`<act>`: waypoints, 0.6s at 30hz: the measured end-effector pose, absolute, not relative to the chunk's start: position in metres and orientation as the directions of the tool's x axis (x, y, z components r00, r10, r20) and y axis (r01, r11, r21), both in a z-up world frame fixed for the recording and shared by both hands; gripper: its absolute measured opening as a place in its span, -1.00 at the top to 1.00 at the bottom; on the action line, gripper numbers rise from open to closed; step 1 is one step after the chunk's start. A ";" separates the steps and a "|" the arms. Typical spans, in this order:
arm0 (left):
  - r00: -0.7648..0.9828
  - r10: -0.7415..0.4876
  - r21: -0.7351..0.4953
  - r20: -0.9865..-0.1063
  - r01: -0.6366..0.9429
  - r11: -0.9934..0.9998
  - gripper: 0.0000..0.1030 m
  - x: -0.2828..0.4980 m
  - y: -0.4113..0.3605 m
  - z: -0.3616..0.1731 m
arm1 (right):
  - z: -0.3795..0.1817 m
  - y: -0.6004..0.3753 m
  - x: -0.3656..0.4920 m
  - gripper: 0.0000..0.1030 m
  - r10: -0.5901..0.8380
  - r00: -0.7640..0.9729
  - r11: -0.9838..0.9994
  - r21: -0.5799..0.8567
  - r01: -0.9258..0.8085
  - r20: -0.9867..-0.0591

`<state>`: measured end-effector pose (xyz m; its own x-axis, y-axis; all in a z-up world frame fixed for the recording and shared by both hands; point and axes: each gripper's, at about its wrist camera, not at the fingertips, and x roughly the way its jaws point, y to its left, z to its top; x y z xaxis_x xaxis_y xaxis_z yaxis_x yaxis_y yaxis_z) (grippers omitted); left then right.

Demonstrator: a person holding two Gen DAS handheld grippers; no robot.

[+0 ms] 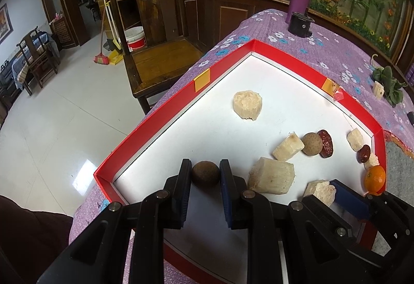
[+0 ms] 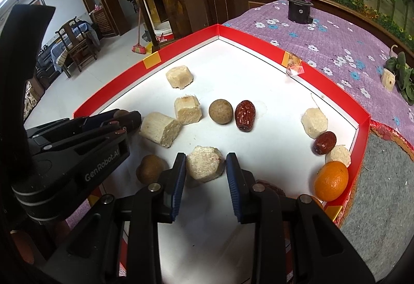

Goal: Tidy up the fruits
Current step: 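Lower both held items toward the tray floor, then open the right tool to drop the cube, then open the left tool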

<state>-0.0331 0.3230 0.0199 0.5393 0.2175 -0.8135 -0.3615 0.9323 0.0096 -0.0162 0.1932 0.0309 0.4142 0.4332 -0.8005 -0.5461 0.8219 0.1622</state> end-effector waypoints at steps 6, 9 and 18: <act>0.540 0.223 0.016 -0.812 -0.361 0.932 0.55 -0.033 0.322 0.020 | 0.030 0.194 -0.017 0.33 0.427 0.417 0.826 0.158 -0.542 -0.802; 0.537 0.235 0.021 -0.810 -0.374 0.927 0.31 -0.034 0.324 0.019 | 0.030 0.194 -0.017 0.21 0.425 0.418 0.826 0.156 -0.541 -0.803; 0.530 0.250 0.031 -0.811 -0.389 0.921 -0.07 -0.037 0.326 0.019 | 0.031 0.192 -0.018 0.07 0.425 0.425 0.831 0.158 -0.534 -0.799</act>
<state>-0.0374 0.3259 0.0186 0.5295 0.2503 -0.8105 -0.3886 0.9209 0.0305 -0.0184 0.1924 0.0312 0.4249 0.4250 -0.7992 -0.5341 0.8306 0.1577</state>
